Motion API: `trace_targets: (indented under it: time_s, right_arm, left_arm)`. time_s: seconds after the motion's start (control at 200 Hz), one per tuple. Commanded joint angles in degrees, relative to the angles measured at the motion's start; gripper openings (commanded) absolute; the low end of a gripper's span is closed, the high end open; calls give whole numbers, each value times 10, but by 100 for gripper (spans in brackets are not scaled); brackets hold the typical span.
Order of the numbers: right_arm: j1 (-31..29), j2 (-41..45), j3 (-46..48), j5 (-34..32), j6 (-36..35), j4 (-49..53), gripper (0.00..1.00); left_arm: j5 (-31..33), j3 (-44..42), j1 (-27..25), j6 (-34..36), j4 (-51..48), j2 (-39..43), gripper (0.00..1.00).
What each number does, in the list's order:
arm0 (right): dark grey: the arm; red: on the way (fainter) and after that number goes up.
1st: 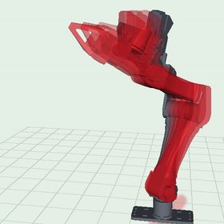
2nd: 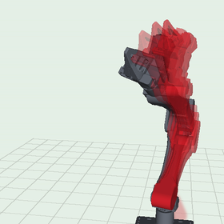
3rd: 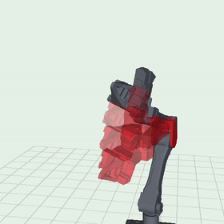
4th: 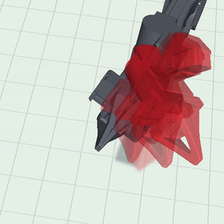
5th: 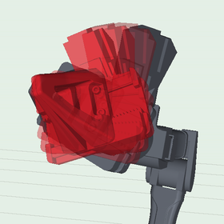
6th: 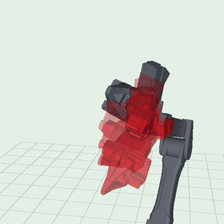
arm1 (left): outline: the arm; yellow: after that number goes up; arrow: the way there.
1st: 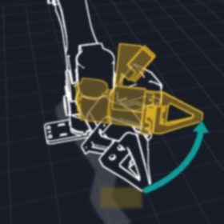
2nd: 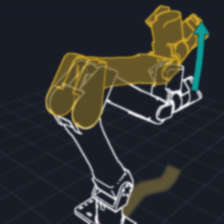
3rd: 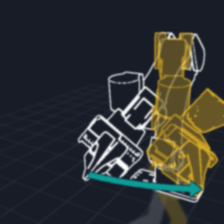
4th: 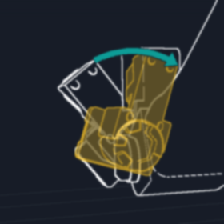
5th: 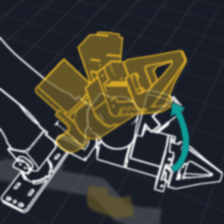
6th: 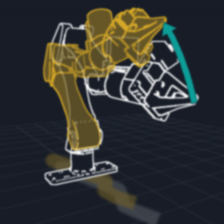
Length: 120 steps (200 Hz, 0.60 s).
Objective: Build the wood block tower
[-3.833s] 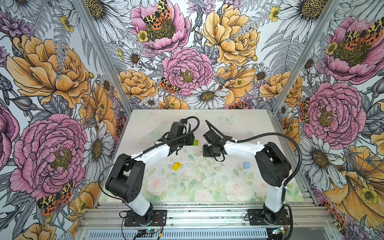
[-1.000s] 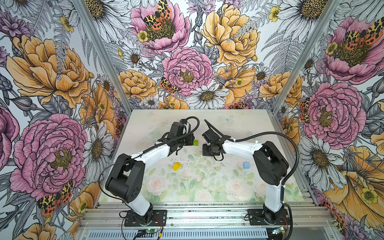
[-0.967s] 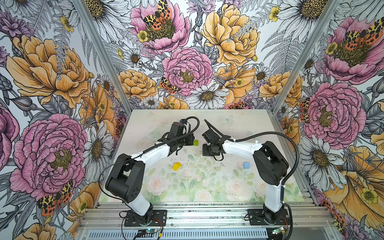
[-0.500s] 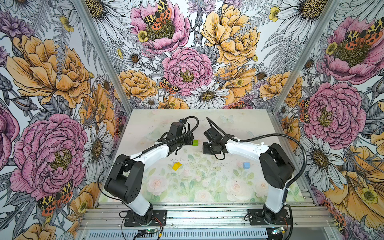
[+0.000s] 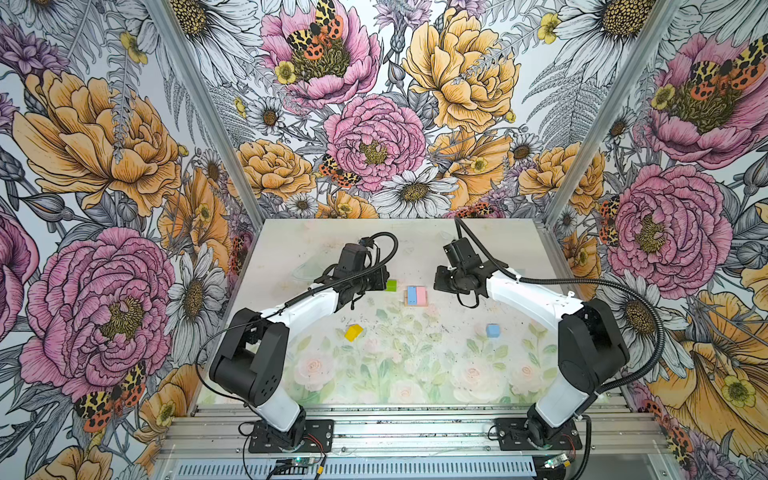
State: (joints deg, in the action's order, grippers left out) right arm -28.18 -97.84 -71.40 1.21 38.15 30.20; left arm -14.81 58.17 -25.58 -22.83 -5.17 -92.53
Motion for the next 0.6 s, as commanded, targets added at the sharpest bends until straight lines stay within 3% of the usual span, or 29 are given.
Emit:
trace_targets:
  time_s: [0.0, 0.595]
  right_arm:
    - [5, -30, -11, -2, -20, -1, 0]
    - [12, -105, -45, 43, -21, -42, 0]
  left_arm:
    - [-22, 6, 3, -11, 22, -17, 1]
    - [-34, 56, -20, -8, 6, -101, 1]
